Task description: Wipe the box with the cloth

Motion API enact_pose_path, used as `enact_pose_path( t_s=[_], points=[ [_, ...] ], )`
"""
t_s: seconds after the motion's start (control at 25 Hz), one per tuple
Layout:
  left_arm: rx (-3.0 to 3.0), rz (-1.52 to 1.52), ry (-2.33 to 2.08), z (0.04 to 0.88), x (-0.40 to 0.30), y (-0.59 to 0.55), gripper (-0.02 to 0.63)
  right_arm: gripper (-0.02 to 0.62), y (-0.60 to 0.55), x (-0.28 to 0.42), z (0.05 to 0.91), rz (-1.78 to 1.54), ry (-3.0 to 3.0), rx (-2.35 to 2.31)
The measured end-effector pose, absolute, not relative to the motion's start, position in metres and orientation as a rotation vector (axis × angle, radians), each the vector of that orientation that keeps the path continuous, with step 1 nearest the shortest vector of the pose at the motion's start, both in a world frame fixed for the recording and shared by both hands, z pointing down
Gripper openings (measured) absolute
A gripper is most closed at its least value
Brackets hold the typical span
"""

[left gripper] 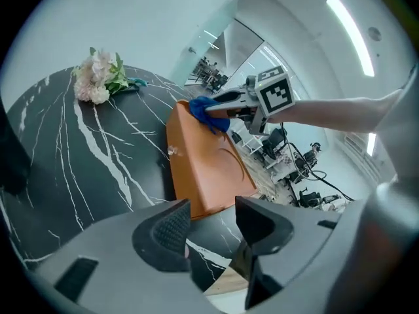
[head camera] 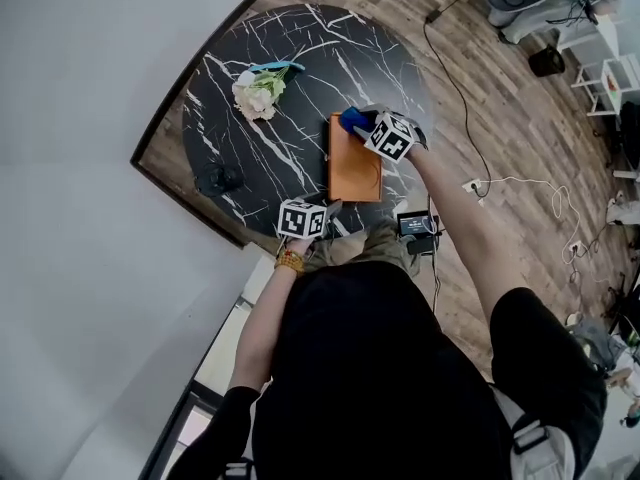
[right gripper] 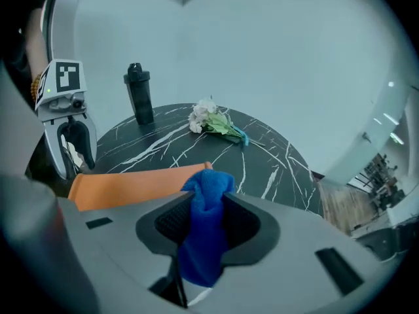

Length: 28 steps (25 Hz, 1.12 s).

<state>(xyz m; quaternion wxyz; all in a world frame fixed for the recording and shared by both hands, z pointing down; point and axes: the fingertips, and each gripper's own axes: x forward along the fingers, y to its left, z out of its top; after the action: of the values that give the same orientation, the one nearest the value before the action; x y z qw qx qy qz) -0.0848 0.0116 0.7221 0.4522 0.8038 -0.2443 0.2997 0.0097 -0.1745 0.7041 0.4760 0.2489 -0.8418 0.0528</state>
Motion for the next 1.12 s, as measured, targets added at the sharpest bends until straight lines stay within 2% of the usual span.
enact_pose_path(
  t_s=[0.24, 0.28, 0.32, 0.36, 0.4, 0.56, 0.68, 0.84, 1.12],
  points=[
    [1.965, 0.874, -0.559, 0.745, -0.078, 0.018, 0.233, 0.11, -0.165, 0.004, 0.714, 0.155, -2.062, 0.628],
    [1.987, 0.961, -0.57, 0.752, -0.081, 0.021, 0.207, 0.11, -0.163, 0.003, 0.714, 0.174, -2.062, 0.628],
    [2.017, 1.041, -0.584, 0.757, -0.084, 0.024, 0.143, 0.11, -0.159, 0.001, 0.715, 0.195, -2.061, 0.625],
    [2.04, 1.073, -0.586, 0.758, -0.086, 0.026, 0.126, 0.11, -0.154, -0.001, 0.716, 0.218, -2.062, 0.62],
    [2.044, 1.043, -0.572, 0.755, -0.085, 0.027, 0.126, 0.11, -0.148, -0.003, 0.717, 0.237, -2.065, 0.613],
    [1.956, 0.775, -0.536, 0.738, -0.086, 0.018, 0.202, 0.11, -0.134, -0.009, 0.718, 0.253, -2.073, 0.62],
    [1.891, 0.649, -0.587, 0.732, -0.085, 0.002, 0.202, 0.11, -0.13, -0.008, 0.716, 0.248, -2.066, 0.63],
    [1.92, 0.727, -0.629, 0.739, -0.08, -0.008, 0.184, 0.11, -0.113, -0.01, 0.717, 0.259, -2.056, 0.627],
    [1.928, 0.749, -0.639, 0.745, -0.076, -0.016, 0.201, 0.109, -0.083, -0.015, 0.716, 0.18, -2.04, 0.629]
  ],
)
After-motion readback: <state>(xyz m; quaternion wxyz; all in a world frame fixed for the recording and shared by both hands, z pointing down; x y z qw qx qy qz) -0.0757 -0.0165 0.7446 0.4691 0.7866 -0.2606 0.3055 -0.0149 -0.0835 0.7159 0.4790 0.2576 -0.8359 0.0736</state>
